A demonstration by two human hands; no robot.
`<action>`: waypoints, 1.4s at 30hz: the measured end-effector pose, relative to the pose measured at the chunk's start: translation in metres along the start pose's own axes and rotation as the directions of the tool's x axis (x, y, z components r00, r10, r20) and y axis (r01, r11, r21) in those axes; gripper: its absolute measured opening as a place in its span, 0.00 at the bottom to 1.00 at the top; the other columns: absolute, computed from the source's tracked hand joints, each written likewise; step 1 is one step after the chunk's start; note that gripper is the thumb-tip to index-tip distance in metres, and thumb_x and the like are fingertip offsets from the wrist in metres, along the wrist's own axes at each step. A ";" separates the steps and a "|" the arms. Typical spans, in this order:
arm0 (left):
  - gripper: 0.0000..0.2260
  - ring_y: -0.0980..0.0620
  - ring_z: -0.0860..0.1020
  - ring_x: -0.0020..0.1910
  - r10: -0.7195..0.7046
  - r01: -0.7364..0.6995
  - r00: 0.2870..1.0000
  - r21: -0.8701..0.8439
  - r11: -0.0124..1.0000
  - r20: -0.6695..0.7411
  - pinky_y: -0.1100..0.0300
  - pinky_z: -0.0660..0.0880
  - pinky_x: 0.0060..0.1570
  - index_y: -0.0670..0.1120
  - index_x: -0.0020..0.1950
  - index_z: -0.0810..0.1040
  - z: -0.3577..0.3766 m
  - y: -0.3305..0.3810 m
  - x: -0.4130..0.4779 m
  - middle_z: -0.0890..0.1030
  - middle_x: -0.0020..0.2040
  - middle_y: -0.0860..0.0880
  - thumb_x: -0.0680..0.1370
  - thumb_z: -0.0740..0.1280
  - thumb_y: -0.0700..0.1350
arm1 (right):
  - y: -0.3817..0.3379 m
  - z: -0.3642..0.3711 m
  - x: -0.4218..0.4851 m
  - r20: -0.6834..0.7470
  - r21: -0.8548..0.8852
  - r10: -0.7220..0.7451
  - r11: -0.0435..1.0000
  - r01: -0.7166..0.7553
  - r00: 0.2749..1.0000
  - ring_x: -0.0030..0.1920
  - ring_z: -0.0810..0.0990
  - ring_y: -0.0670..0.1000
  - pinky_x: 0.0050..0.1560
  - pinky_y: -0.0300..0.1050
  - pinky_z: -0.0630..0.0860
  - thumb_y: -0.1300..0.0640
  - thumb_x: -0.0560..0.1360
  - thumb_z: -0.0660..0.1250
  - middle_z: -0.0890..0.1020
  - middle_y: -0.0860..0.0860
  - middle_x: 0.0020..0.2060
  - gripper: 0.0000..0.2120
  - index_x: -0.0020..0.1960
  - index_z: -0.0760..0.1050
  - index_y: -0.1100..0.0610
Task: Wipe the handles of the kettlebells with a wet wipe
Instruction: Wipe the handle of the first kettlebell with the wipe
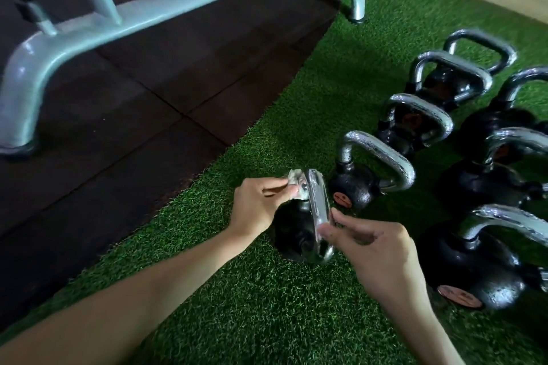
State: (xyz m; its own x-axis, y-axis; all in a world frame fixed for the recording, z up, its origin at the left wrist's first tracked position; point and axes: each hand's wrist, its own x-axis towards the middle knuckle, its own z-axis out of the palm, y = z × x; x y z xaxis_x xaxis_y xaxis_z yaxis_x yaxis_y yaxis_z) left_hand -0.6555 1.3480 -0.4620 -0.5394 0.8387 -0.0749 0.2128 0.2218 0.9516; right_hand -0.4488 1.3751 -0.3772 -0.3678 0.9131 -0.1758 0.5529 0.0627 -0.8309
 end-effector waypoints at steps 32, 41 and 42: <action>0.10 0.56 0.86 0.44 0.054 -0.029 0.979 -0.124 0.992 0.199 0.64 0.81 0.43 0.43 0.55 0.87 -0.012 0.038 -0.071 0.88 0.49 0.54 0.74 0.76 0.43 | 0.013 -0.014 0.004 0.238 -0.164 -0.109 0.975 0.151 0.965 0.40 0.80 0.40 0.41 0.41 0.73 0.35 0.67 0.73 0.82 0.25 0.49 0.27 0.65 0.76 0.35; 0.10 0.63 0.84 0.47 0.116 -0.138 0.977 0.115 0.984 0.179 0.66 0.80 0.46 0.54 0.54 0.86 0.000 0.007 -0.100 0.86 0.51 0.63 0.74 0.75 0.52 | 0.014 -0.020 0.003 0.241 -0.170 -0.091 0.976 0.134 0.966 0.41 0.80 0.43 0.47 0.44 0.77 0.39 0.67 0.75 0.81 0.24 0.48 0.23 0.60 0.75 0.29; 0.10 0.64 0.84 0.49 0.155 -0.187 0.969 0.157 0.970 0.195 0.69 0.79 0.47 0.53 0.54 0.86 -0.002 0.005 -0.098 0.86 0.52 0.62 0.74 0.75 0.52 | 0.014 -0.020 0.003 0.240 -0.153 -0.086 0.980 0.126 0.967 0.41 0.80 0.44 0.49 0.47 0.78 0.38 0.66 0.75 0.82 0.25 0.48 0.24 0.60 0.75 0.29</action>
State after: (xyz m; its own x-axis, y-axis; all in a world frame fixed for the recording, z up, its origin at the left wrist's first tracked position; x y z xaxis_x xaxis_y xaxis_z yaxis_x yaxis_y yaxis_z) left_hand -0.6032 1.2657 -0.4493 -0.3309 0.9435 0.0170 0.4347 0.1364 0.8902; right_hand -0.4269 1.3873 -0.3789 -0.5831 0.7807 -0.2250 0.6102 0.2379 -0.7557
